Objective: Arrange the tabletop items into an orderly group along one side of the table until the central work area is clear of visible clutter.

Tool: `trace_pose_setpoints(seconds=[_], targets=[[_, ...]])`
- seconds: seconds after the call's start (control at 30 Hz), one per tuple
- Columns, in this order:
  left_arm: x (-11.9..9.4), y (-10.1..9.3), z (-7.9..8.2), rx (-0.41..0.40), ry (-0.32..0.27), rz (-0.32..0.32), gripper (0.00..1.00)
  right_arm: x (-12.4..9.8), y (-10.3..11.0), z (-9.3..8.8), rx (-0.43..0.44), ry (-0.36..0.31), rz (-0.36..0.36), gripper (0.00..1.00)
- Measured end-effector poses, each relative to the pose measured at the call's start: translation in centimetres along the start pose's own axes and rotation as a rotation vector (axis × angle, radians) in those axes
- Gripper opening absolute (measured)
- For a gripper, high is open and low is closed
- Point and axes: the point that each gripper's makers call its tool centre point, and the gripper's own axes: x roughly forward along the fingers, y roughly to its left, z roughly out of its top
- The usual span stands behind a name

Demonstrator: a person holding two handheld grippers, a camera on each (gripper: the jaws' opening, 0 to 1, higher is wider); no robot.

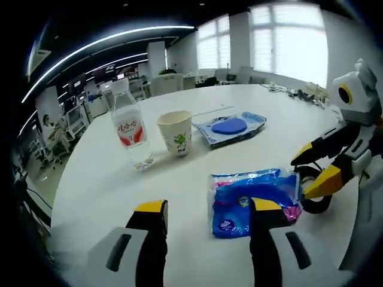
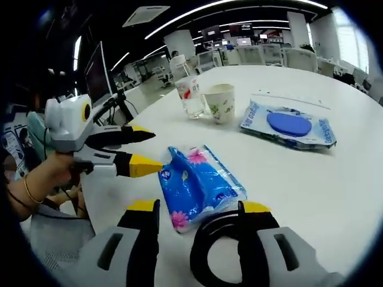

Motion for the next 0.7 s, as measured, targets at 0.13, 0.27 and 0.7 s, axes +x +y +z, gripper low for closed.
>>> trace_pose_setpoints(seconds=[0.13,0.27,0.7], targets=[[0.5,0.1,-1.2,-0.025,0.057,0.005,0.38,0.5,-0.4,0.0,-0.001,0.006,-0.029,0.43],[0.8,0.0,-2.0,-0.033,0.075,0.002,0.25,0.9,-0.9,-0.2,0.002,0.022,-0.058,0.40],[1.0,0.4,-3.4,-0.042,0.124,0.027,0.00,1.6,-2.1,-0.3,0.043,0.051,-0.112,0.22]])
